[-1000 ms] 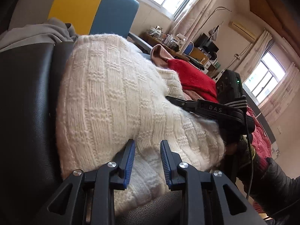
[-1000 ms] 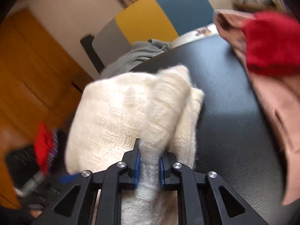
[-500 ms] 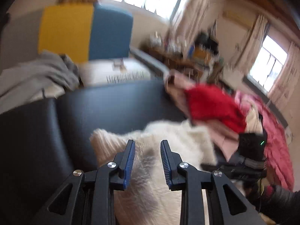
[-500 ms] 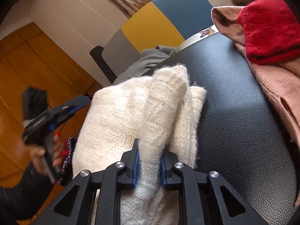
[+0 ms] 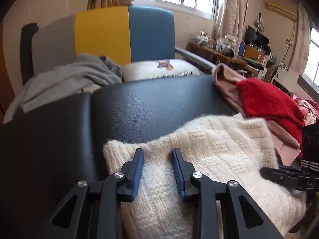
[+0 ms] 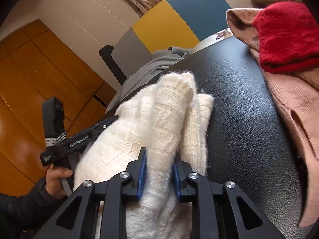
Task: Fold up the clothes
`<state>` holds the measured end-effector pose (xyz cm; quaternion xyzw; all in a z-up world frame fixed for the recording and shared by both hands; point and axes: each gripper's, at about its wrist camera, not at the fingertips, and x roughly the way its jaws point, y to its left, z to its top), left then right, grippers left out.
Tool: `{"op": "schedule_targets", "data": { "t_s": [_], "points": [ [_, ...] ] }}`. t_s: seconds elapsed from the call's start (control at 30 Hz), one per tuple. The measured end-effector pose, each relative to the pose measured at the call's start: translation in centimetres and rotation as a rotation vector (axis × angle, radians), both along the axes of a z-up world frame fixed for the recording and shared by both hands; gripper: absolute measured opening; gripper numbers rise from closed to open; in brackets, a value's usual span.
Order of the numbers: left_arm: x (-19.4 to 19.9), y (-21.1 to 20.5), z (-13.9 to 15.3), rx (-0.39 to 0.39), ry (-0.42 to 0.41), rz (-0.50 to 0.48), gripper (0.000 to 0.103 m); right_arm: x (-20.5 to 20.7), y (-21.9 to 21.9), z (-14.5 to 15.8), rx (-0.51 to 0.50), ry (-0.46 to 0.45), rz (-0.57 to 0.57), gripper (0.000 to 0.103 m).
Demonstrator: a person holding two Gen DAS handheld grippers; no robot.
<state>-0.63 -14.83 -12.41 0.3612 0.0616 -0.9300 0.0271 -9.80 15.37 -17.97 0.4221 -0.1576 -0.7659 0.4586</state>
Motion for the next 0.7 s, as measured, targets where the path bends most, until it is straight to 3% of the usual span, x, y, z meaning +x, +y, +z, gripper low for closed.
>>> {"op": "schedule_targets", "data": {
  "t_s": [0.03,0.1,0.23,0.37,0.47,0.6,0.7],
  "points": [
    [0.4,-0.1,0.6,0.011,0.008,0.005,0.031,0.0,0.0,0.4,0.014,0.002,0.000,0.028],
    [1.2,-0.2,1.5,0.021,0.017,0.015,0.030,0.5,0.0,2.0,0.073,0.045,-0.005,0.044],
    [3.1,-0.3,1.8,0.036,0.035,0.014,0.031,2.9,0.4,6.8,0.099,0.189,0.041,0.046],
    [4.2,0.3,1.9,0.058,0.061,0.007,0.031,7.2,-1.2,9.8,0.133,0.299,0.222,0.046],
    [4.2,1.6,1.7,0.039,0.048,-0.024,0.031,8.9,-2.8,8.4,0.244,0.318,0.313,0.046],
    [3.7,3.7,0.1,-0.013,-0.007,-0.069,0.033,8.8,-1.4,2.7,0.443,0.228,0.267,0.040],
    [3.8,4.7,-0.7,-0.049,0.014,-0.047,0.033,7.9,1.7,1.1,0.280,0.153,0.181,0.034]
  ]
}}
